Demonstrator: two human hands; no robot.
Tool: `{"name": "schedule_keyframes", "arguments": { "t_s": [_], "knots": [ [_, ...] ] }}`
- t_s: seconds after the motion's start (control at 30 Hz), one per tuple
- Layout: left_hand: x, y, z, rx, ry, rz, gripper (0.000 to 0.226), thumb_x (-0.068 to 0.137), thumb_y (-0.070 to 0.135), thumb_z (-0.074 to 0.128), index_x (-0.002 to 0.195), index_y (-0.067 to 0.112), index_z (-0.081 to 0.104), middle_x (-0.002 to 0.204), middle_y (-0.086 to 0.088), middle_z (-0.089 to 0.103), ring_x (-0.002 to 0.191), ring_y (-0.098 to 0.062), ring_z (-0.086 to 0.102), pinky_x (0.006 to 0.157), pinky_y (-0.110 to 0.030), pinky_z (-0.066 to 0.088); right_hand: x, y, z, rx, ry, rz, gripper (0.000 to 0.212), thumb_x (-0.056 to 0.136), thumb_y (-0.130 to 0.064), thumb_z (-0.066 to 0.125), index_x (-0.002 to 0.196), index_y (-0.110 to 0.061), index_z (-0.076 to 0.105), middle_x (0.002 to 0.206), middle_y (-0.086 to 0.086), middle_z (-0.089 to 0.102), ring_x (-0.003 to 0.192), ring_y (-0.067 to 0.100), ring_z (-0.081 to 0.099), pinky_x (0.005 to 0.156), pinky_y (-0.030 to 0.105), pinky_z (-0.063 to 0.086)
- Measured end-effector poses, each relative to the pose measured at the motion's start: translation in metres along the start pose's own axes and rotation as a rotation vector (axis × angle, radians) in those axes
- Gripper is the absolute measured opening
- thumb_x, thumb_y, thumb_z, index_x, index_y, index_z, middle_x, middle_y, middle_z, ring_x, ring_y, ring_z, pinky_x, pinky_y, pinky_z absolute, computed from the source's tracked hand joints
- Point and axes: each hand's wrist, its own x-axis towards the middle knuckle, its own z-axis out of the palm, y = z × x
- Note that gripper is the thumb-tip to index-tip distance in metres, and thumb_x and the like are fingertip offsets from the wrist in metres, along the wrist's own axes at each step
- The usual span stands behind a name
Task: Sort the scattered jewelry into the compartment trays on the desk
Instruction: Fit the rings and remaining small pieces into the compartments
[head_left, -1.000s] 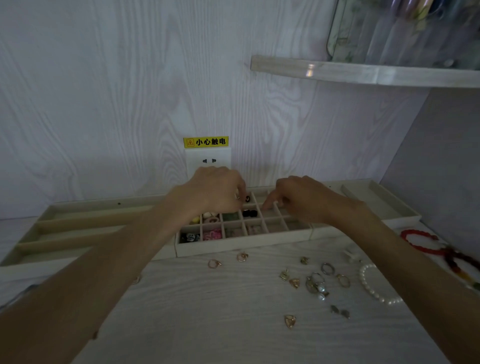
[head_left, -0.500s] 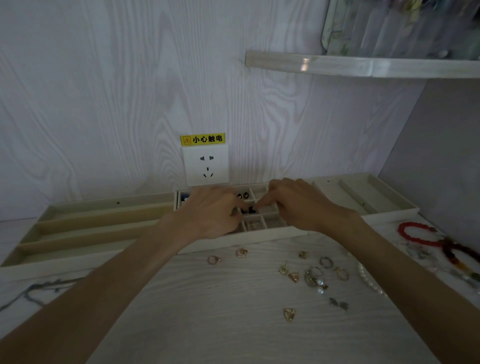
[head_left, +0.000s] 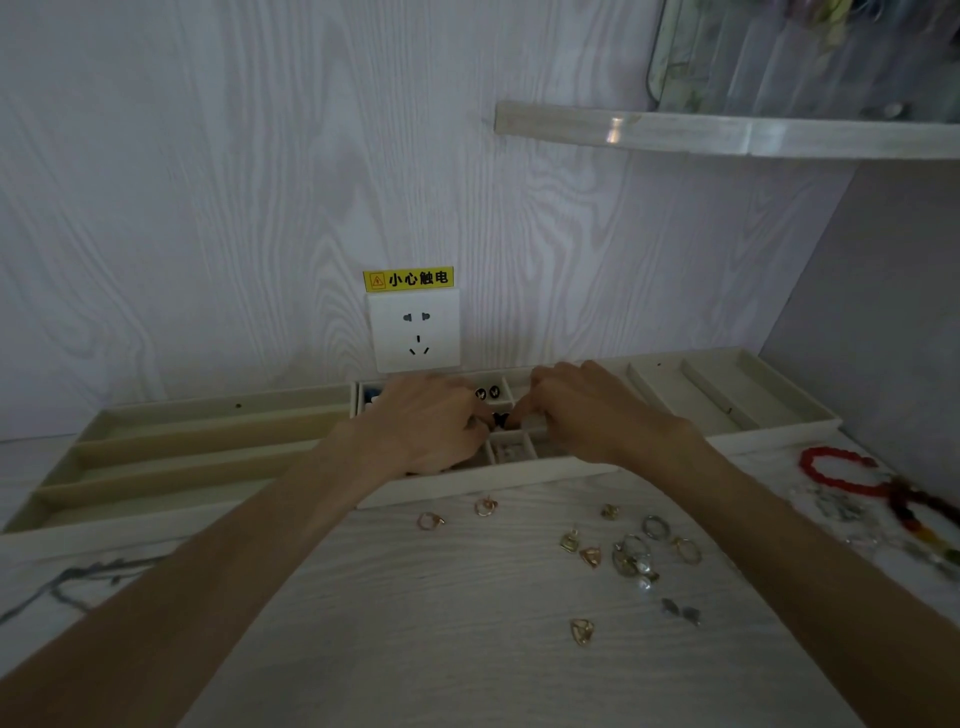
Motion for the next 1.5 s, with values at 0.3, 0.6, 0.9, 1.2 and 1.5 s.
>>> {"name": "schedule_keyframes", "arguments": {
  "t_s": [0.3, 0.6, 0.9, 1.2, 1.5],
  "knots": [
    [-0.009, 0.003, -0.019, -0.073, 0.037, -0.071, 0.035, 0.092, 0.032, 0.043, 0.123, 0.040, 0.057, 0.096, 0.010, 0.052, 0.101, -0.017, 0.056, 0.069, -0.029, 0.036, -0.009, 0.006, -0.018, 0.119, 0.050, 0.021, 0.053, 0.090, 0.002, 0.041, 0.122, -0.037, 0.059, 0.090, -0.006, 0.043, 0.085, 0.011, 0.043, 0.074, 0.023, 0.024],
    [-0.060, 0.020, -0.045, -0.279, 0.298, -0.241, 0.022, 0.091, 0.028, 0.050, 0.101, 0.038, 0.067, 0.080, 0.015, 0.055, 0.066, -0.003, 0.049, 0.060, -0.024, 0.035, -0.070, 0.012, -0.028, 0.281, 0.063, 0.046, 0.037, 0.095, -0.009, 0.045, 0.116, -0.033, 0.063, 0.078, -0.021, 0.042, 0.072, -0.001, 0.043, 0.063, 0.015, 0.033],
    [-0.101, 0.075, 0.000, -0.347, 0.126, -0.161, 0.022, 0.088, 0.052, 0.052, 0.101, 0.040, 0.065, 0.086, 0.020, 0.056, 0.076, 0.001, 0.054, 0.061, -0.022, 0.036, -0.117, -0.012, 0.002, 0.315, 0.139, 0.072, 0.025, 0.091, -0.029, 0.058, 0.114, -0.034, 0.064, 0.102, -0.015, 0.059, 0.093, 0.004, 0.052, 0.074, 0.018, 0.032],
    [-0.109, 0.113, 0.016, -0.414, 0.118, -0.120, 0.018, 0.085, 0.050, 0.057, 0.096, 0.037, 0.064, 0.088, 0.019, 0.053, 0.083, 0.000, 0.048, 0.058, -0.016, 0.026, -0.130, -0.025, 0.025, 0.251, 0.302, 0.078, 0.016, 0.084, -0.035, 0.066, 0.096, -0.029, 0.074, 0.096, -0.007, 0.068, 0.094, 0.017, 0.054, 0.076, 0.027, 0.027],
    [-0.111, 0.087, 0.020, -0.398, 0.169, -0.282, 0.014, 0.089, 0.043, 0.054, 0.101, 0.040, 0.062, 0.091, 0.023, 0.054, 0.084, 0.001, 0.052, 0.068, -0.023, 0.037, -0.128, -0.024, 0.024, 0.342, 0.291, 0.209, 0.007, 0.080, -0.037, 0.069, 0.084, -0.033, 0.073, 0.083, -0.013, 0.062, 0.086, 0.006, 0.044, 0.074, 0.024, 0.021]
  ]
}}
